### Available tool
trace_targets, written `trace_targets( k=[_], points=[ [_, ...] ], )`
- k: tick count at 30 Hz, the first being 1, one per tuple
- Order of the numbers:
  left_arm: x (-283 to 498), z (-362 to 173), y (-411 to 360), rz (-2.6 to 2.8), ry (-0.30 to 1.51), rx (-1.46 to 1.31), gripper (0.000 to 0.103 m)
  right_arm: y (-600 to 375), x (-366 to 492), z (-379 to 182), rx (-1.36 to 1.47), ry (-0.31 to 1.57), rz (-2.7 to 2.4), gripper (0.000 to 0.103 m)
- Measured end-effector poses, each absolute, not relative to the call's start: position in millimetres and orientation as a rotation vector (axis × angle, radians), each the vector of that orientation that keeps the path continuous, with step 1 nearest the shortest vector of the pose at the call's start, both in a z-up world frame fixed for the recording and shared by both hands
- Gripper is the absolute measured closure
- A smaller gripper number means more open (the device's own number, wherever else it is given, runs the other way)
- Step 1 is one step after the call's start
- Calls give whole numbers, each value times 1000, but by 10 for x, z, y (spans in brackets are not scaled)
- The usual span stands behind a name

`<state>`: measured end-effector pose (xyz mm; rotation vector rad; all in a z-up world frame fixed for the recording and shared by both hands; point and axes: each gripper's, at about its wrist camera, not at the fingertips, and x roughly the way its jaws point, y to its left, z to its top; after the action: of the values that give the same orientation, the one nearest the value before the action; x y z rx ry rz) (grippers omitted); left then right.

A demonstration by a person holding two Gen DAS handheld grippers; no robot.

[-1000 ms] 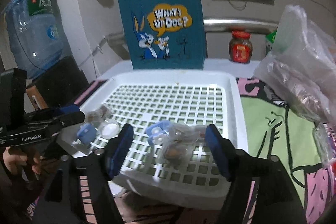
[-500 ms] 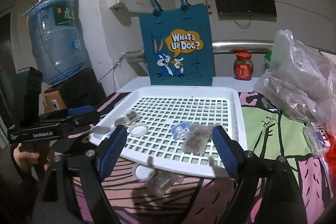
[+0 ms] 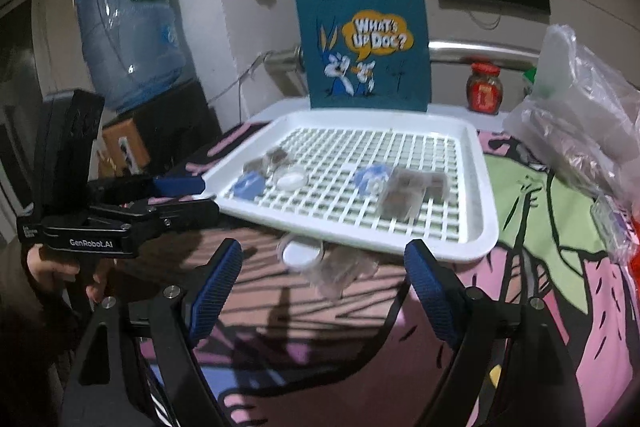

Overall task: Organize objects
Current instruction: 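Withdraw both grippers and move the right gripper onto a clear zip bag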

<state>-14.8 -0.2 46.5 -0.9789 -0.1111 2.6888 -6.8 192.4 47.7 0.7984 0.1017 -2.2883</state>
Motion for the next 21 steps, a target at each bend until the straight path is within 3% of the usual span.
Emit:
trace_targets(
  k=[14, 21],
  points=[
    [-488, 186, 270, 2638, -103, -1175, 39, 1913, -233, 201, 983, 151, -2291, 19],
    [-654, 106, 314, 2624, -184, -1248, 56, 1889, -220, 205, 981, 171, -2291, 19]
  ],
)
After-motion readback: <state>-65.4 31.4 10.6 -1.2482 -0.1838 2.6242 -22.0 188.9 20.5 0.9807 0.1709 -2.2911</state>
